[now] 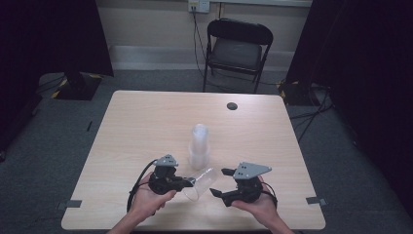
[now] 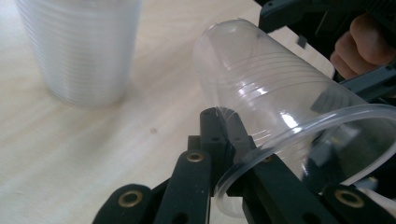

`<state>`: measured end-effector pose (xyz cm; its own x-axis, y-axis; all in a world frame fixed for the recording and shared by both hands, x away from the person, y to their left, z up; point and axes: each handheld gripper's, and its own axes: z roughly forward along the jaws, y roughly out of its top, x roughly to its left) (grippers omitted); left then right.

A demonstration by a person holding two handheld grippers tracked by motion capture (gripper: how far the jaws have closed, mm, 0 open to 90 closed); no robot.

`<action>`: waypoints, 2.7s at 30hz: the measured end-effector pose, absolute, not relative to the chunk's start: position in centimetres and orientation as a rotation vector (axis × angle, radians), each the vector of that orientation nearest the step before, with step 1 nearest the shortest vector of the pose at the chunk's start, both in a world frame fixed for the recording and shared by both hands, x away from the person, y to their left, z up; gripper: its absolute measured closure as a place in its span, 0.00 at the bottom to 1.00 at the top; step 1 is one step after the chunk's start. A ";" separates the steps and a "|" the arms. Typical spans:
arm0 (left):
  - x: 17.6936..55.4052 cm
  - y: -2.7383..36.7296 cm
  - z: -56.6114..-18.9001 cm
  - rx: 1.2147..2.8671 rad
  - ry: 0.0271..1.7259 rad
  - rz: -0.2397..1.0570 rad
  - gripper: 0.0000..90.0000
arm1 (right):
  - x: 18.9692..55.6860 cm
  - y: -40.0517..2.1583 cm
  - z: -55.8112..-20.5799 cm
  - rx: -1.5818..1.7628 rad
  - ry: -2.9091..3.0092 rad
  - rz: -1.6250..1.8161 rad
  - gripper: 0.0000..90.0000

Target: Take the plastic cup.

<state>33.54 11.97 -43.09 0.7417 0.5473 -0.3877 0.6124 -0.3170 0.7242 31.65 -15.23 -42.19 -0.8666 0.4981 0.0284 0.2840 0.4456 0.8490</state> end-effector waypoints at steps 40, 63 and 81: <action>36.5 8.3 -43.5 2.158 0.978 -0.426 1.00 | 30.4 -11.2 -44.1 0.221 2.487 1.099 0.22; 36.2 8.4 -43.3 2.147 0.972 -0.278 0.98 | 30.1 -10.0 -44.1 0.186 2.447 1.107 0.35; 35.7 8.9 -42.9 2.095 0.963 -0.245 0.93 | 30.4 -10.6 -43.9 0.281 2.453 1.190 0.36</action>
